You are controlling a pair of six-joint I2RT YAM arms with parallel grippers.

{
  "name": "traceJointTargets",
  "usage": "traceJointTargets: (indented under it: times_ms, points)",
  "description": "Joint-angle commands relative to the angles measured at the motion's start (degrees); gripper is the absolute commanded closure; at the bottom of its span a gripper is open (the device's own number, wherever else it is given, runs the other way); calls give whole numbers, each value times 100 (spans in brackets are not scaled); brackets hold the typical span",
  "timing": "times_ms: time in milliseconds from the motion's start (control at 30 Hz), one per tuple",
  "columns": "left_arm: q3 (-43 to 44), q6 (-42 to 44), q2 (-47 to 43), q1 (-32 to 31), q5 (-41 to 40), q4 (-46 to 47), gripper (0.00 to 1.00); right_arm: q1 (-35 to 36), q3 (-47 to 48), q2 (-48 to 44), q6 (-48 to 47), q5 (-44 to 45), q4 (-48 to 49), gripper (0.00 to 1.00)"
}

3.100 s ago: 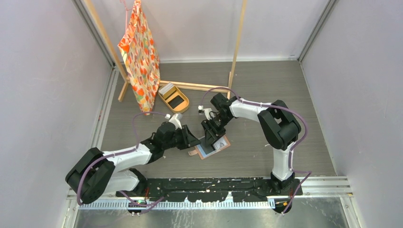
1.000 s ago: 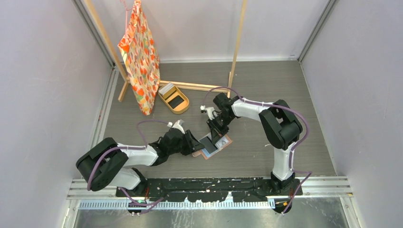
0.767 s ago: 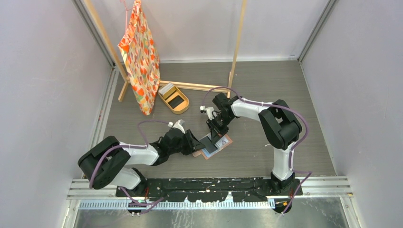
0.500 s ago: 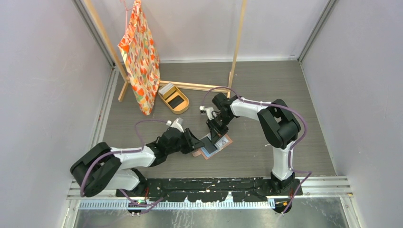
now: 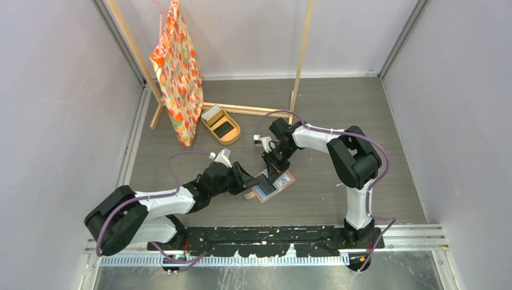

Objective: Put the credit cards into the card holder
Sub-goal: Insert the credit card into the card holder.

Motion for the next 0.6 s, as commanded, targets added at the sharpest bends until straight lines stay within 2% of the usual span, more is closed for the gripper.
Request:
traceJointTargets:
  times_ms: [0,233,567]
  points:
    - [-78,-71,316,-25,6,598,61,53,125,84,-1,99,20,96]
    - [-87,-249,855,-22,112,1204,61,51,136,90,-1,99,10,96]
    - [-69,-321,1163,-21,150,1451,61,55,138,88,-9,110,10,96]
